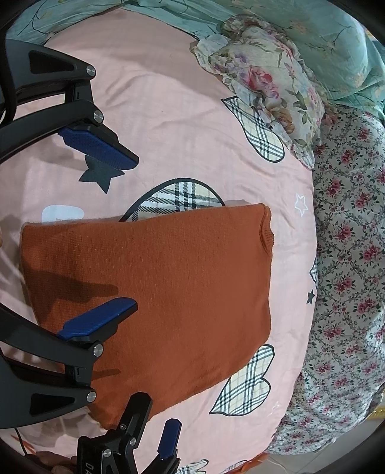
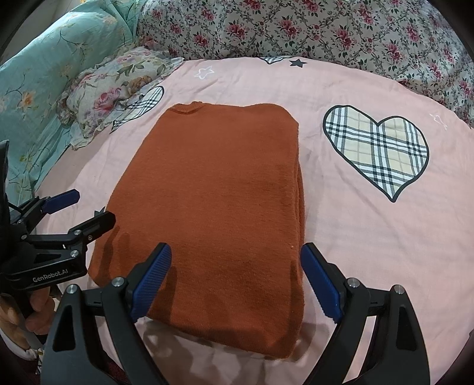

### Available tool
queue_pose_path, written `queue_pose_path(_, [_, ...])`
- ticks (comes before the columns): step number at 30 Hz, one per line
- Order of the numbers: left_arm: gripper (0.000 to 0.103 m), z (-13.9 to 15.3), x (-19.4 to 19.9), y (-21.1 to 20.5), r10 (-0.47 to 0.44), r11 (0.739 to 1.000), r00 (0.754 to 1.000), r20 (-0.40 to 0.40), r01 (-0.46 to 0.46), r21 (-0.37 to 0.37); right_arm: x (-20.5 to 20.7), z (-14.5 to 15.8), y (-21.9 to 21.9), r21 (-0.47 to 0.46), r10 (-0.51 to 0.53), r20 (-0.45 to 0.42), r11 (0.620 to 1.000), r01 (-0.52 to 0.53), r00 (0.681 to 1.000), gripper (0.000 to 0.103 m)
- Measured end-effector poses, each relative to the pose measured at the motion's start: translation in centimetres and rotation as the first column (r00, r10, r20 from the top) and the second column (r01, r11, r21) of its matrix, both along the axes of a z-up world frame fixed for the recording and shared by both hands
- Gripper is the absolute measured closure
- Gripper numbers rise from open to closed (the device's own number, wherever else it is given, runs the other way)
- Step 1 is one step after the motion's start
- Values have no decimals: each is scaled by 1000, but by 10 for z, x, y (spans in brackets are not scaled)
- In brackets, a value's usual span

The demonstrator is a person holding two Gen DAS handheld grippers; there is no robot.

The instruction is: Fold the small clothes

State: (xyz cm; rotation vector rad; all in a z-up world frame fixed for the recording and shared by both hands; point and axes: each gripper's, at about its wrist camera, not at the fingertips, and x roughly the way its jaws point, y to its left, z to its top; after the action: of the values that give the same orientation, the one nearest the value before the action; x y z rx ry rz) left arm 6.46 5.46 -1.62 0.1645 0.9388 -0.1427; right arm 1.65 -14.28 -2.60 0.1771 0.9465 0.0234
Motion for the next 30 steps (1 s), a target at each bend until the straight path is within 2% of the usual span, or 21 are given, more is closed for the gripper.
queue_pose_path(30, [14,-7,9,5,10,1000,999,-31,-10,-23,5,-2,0,-8,-2,0,1000,2,1000,14])
